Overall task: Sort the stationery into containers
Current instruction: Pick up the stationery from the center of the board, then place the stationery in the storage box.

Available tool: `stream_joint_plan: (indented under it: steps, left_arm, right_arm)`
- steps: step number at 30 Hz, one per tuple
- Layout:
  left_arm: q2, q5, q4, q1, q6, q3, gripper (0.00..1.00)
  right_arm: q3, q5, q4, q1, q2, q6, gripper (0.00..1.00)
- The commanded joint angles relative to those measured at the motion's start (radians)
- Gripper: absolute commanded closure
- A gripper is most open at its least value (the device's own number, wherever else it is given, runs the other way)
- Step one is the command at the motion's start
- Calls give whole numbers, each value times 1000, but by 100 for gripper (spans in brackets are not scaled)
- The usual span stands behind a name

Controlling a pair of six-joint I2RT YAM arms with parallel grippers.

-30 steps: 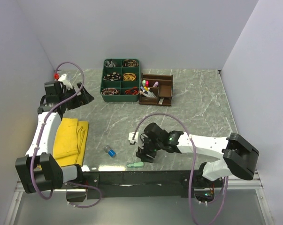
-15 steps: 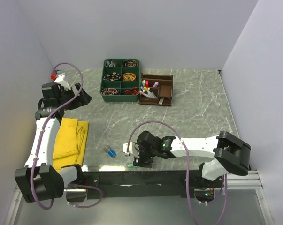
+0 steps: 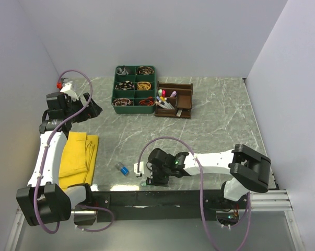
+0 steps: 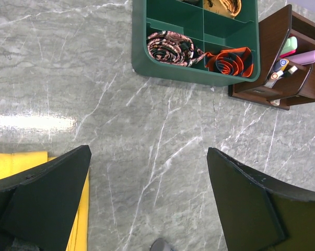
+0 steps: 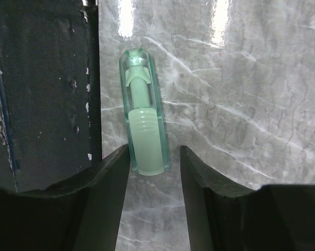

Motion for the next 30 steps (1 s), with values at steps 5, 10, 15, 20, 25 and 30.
stream_joint_plan:
  steps: [5, 10, 15, 20, 25, 30]
  left_arm:
    - [-31, 3, 35, -2, 0, -6, 1]
    - [-23, 6, 34, -2, -4, -6, 1]
    - [18, 19, 3, -2, 8, 53, 1]
    - [89, 41, 4, -4, 5, 128, 1]
    - [161, 33, 8, -10, -21, 191, 1]
    - [195, 26, 9, -17, -29, 235, 1]
  right_arm:
    - [47, 31, -23, 14, 5, 25, 61]
    - [50, 37, -23, 9, 5, 23, 90]
    - [72, 123, -43, -90, -71, 97, 98]
    - [150, 96, -86, -303, -146, 357, 100]
    - [201, 129, -90, -549, -134, 560, 100]
    - [219, 201, -103, -693, -82, 698, 100]
